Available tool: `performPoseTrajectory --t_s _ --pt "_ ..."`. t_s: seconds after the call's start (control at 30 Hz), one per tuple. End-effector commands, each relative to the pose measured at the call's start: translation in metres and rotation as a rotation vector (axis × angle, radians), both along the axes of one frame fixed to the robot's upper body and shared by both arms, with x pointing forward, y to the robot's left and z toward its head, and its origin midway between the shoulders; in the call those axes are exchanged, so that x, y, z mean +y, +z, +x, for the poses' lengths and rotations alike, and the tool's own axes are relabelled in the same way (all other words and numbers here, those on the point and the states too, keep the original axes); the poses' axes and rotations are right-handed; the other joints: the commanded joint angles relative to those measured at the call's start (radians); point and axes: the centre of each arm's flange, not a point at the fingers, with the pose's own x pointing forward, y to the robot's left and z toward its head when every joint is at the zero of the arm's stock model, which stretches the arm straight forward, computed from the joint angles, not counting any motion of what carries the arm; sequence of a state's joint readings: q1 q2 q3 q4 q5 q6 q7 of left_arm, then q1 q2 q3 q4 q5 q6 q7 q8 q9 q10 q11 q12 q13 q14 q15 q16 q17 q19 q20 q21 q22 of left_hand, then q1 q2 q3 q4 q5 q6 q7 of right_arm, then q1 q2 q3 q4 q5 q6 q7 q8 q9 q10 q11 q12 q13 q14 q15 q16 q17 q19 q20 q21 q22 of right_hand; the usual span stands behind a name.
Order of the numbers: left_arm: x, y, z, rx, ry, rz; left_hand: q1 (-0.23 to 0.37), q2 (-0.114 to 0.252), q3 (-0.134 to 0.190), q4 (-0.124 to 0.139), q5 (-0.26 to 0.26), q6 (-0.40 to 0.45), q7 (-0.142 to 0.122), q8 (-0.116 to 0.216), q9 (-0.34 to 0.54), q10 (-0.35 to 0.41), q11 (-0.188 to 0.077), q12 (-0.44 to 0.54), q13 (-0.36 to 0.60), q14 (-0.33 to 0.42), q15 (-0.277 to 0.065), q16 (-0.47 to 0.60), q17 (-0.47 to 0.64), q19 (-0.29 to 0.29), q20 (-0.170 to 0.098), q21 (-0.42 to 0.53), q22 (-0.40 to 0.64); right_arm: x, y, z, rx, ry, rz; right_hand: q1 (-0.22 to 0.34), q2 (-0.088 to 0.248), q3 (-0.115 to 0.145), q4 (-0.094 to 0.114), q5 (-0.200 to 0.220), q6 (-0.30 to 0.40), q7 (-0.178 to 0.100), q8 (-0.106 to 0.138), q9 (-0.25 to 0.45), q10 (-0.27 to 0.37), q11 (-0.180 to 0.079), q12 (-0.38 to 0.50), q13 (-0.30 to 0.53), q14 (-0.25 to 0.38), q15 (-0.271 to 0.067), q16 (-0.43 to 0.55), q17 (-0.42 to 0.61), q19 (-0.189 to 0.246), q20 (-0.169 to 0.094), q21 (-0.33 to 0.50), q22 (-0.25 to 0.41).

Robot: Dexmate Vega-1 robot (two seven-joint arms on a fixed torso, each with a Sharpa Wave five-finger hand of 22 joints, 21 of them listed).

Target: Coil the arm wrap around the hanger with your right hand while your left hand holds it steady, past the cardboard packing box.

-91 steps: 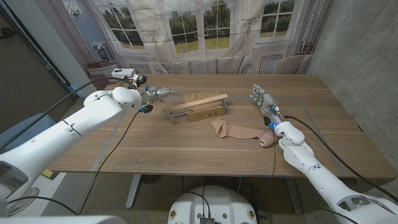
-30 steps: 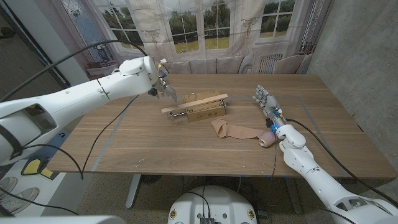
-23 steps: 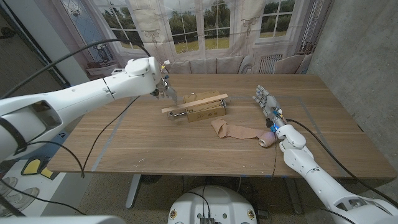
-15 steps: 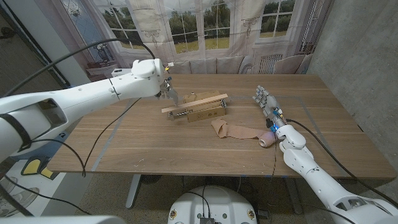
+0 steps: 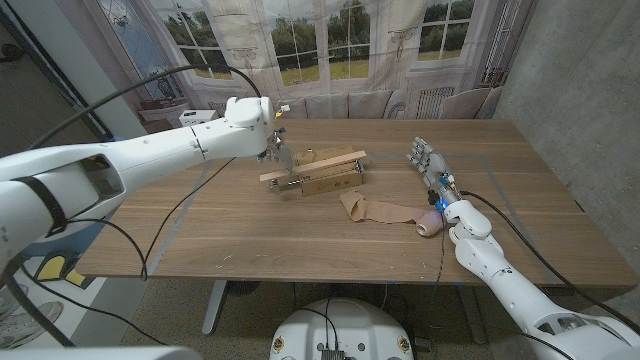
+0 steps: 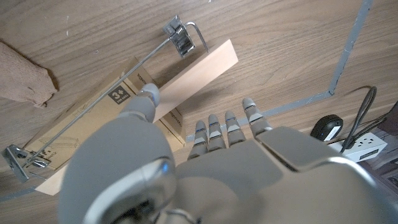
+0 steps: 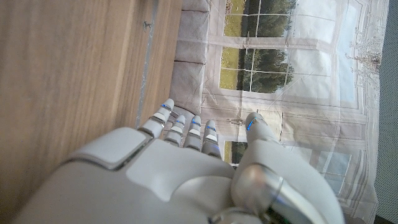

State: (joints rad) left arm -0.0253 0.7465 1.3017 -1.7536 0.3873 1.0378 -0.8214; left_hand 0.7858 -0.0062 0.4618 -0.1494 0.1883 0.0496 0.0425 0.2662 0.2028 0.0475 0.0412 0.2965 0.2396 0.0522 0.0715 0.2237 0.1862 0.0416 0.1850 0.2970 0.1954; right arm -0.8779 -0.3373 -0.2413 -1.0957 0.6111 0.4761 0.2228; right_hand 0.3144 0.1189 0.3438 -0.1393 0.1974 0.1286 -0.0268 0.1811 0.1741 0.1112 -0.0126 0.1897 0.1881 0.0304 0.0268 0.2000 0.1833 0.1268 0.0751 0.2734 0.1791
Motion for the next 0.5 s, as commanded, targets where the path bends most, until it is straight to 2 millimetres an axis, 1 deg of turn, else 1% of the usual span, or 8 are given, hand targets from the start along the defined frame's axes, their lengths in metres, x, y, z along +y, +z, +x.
performPoseTrajectory --t_s 0.03,0.1,0.2,0.3,0.47,0.5 --pt "-0.006 -0.001 0.007 0.050 0.041 0.051 0.003 -0.010 -0.005 -0.001 0.000 0.014 -0.001 0.005 0.002 0.013 0.004 0.011 0.005 0.013 0.000 -0.002 0.003 0.012 0.001 -0.001 0.003 -0.003 0.000 0.003 0.002 -0.003 0.007 -0.003 0.000 -0.003 0.001 0.000 0.005 0.001 0.006 0.005 0.007 0.002 0.008 0.005 0.008 0.001 0.005 0.006 0.009 0.003 -0.003 0.004" --pt "-0.008 -0.003 0.009 0.054 0.051 0.065 0.005 -0.009 -0.007 -0.001 0.000 0.024 0.002 0.008 0.003 0.018 0.002 0.013 0.006 0.017 -0.003 -0.002 0.003 0.015 0.001 -0.001 0.003 -0.003 0.000 0.003 0.001 -0.002 0.009 -0.003 0.000 -0.003 0.001 0.000 0.005 0.001 0.006 0.005 0.007 0.002 0.008 0.005 0.008 0.002 0.005 0.006 0.009 0.004 -0.003 0.004" --pt "-0.009 -0.004 0.010 0.053 0.052 0.073 0.006 -0.008 -0.008 0.000 0.000 0.025 0.000 0.008 0.003 0.023 0.001 0.014 0.006 0.022 -0.008 0.000 0.003 0.018 0.001 0.000 0.003 -0.003 -0.001 0.003 0.001 -0.001 0.009 -0.003 0.000 -0.003 0.001 0.000 0.005 0.001 0.006 0.005 0.007 0.002 0.008 0.005 0.009 0.002 0.005 0.005 0.009 0.004 -0.004 0.004" --pt "-0.013 -0.006 0.011 0.045 0.061 0.098 0.008 -0.006 -0.009 0.000 0.000 0.035 -0.001 0.011 0.003 0.026 -0.006 0.015 0.007 0.024 -0.008 0.000 0.003 0.022 0.000 0.001 0.004 -0.003 -0.001 0.005 0.002 0.001 0.011 -0.003 0.000 -0.003 0.001 0.000 0.005 0.001 0.006 0.005 0.007 0.001 0.007 0.005 0.009 0.002 0.005 0.005 0.009 0.005 -0.005 0.004" --pt "-0.016 -0.008 0.014 0.051 0.062 0.109 0.012 -0.003 -0.011 0.000 0.001 0.046 -0.003 0.014 0.005 0.036 -0.006 0.019 0.007 0.031 -0.011 0.001 0.003 0.026 -0.001 0.001 0.004 -0.004 -0.001 0.005 0.000 -0.001 0.015 -0.003 0.000 -0.003 0.001 0.000 0.004 0.001 0.006 0.005 0.008 0.002 0.007 0.005 0.009 0.003 0.005 0.005 0.010 0.005 -0.005 0.004" --pt "-0.017 -0.009 0.014 0.055 0.061 0.108 0.013 -0.002 -0.012 0.000 0.001 0.047 -0.003 0.014 0.005 0.038 -0.011 0.019 0.008 0.032 -0.011 0.001 0.003 0.027 -0.001 0.002 0.004 -0.004 -0.001 0.005 -0.001 -0.002 0.015 -0.003 0.000 -0.003 0.001 0.000 0.004 0.001 0.006 0.005 0.008 0.002 0.008 0.005 0.009 0.003 0.005 0.005 0.010 0.005 -0.006 0.004"
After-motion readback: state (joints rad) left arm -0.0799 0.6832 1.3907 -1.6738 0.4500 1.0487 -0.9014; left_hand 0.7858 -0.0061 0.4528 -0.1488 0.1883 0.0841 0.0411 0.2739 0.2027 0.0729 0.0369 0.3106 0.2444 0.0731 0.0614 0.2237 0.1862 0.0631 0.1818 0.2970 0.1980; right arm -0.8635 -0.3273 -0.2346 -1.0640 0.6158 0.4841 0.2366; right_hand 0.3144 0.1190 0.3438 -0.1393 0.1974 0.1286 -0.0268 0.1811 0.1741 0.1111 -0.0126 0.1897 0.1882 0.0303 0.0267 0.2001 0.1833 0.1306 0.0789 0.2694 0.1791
